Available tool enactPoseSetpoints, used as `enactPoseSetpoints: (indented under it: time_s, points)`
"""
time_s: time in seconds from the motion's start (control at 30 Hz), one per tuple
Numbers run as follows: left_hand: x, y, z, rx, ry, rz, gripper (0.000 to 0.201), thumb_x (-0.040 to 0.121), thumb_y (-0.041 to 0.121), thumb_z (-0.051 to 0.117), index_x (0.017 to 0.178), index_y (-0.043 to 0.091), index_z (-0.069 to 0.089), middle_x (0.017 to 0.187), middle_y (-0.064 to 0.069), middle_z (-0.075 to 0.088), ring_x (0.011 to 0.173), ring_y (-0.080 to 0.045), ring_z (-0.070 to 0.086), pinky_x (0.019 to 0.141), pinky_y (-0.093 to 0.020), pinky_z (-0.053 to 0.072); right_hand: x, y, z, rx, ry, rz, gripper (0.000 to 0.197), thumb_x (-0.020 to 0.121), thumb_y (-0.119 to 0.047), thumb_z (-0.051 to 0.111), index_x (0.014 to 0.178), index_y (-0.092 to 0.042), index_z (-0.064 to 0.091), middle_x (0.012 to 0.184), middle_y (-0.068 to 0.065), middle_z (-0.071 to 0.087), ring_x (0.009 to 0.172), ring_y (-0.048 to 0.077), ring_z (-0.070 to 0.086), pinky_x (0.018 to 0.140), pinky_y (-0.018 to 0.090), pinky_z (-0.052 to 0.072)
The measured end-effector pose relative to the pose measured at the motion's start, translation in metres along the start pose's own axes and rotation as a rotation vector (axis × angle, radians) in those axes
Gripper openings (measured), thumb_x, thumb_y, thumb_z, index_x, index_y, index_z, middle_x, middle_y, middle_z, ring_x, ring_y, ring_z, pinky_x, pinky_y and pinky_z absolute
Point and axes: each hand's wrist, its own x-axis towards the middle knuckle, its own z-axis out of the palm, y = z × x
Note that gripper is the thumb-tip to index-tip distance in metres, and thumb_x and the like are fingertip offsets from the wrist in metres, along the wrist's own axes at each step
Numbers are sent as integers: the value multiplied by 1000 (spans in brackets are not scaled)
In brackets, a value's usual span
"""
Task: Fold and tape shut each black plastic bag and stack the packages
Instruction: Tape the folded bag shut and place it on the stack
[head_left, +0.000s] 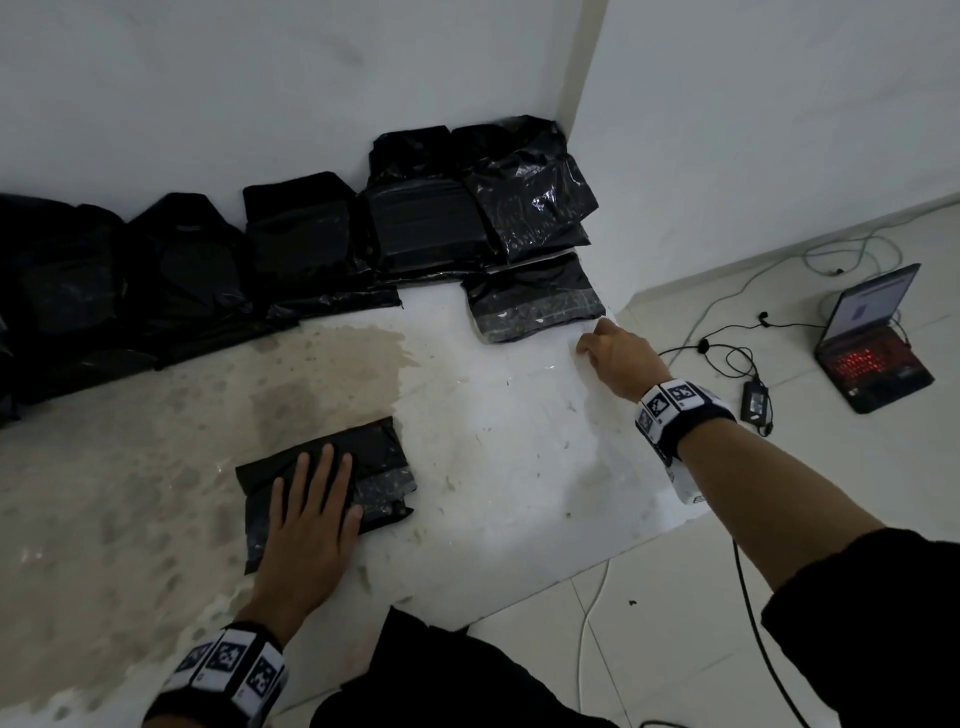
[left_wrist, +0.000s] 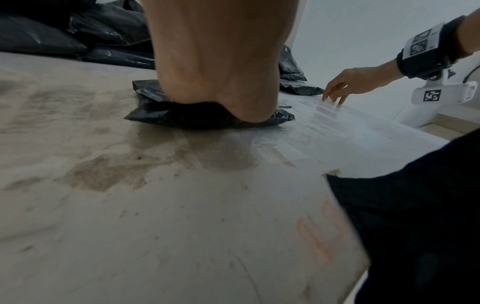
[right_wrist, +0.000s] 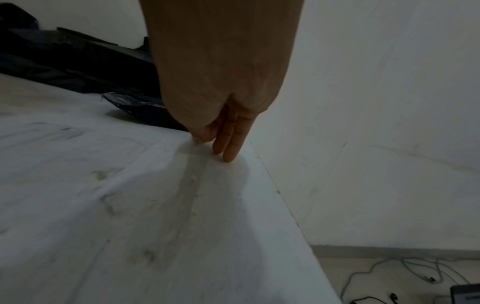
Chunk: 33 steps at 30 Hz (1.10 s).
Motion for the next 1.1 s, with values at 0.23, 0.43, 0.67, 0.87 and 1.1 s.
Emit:
enactPoseSetpoints:
  time_s: [0.23, 0.43, 0.67, 0.87, 1.1]
  points:
    - [0, 0, 2, -18, 22, 9, 65, 105, 53, 9, 161, 19, 14, 169, -3, 6, 156, -26, -1, 122, -53, 7, -25, 5, 1, 119, 48, -34, 18, 99, -10, 53, 110, -6, 67, 112, 14, 56, 80, 39, 63, 69, 37, 46]
    - [0, -1, 1, -33, 34, 5, 66, 105, 54, 9, 161, 20, 16, 169, -3, 7, 156, -24, -2, 123, -53, 6, -36, 0, -10, 157, 148, -68, 9, 97, -16, 64, 97, -8, 67, 105, 8, 56, 86, 25, 57, 69, 42, 53]
    - [0, 2, 1, -16, 27, -8, 64, 104, 51, 13, 161, 20, 17, 169, -3, 6, 156, -25, -1, 124, -53, 8, -69, 11, -28, 211, 129, -82, 6, 97, -21, 63, 92, -19, 65, 100, -2, 71, 86, 24, 67, 73, 36, 52]
    - [1, 3, -1, -33, 33, -7, 65, 104, 51, 15, 160, 19, 19, 169, -4, 9, 156, -27, 4, 123, -56, 12, -106, 8, -51, 186, 125, -87, 6, 96, -22, 64, 91, -21, 66, 91, -7, 73, 79, 15, 66, 68, 29, 43]
    - [1, 11, -12, -75, 45, -14, 64, 101, 47, 23, 156, 16, 35, 165, -10, 23, 153, -34, 16, 120, -61, 18, -132, -15, -79, 186, 127, -144, 11, 90, -18, 66, 83, -24, 62, 74, -15, 68, 73, 14, 68, 70, 39, 57]
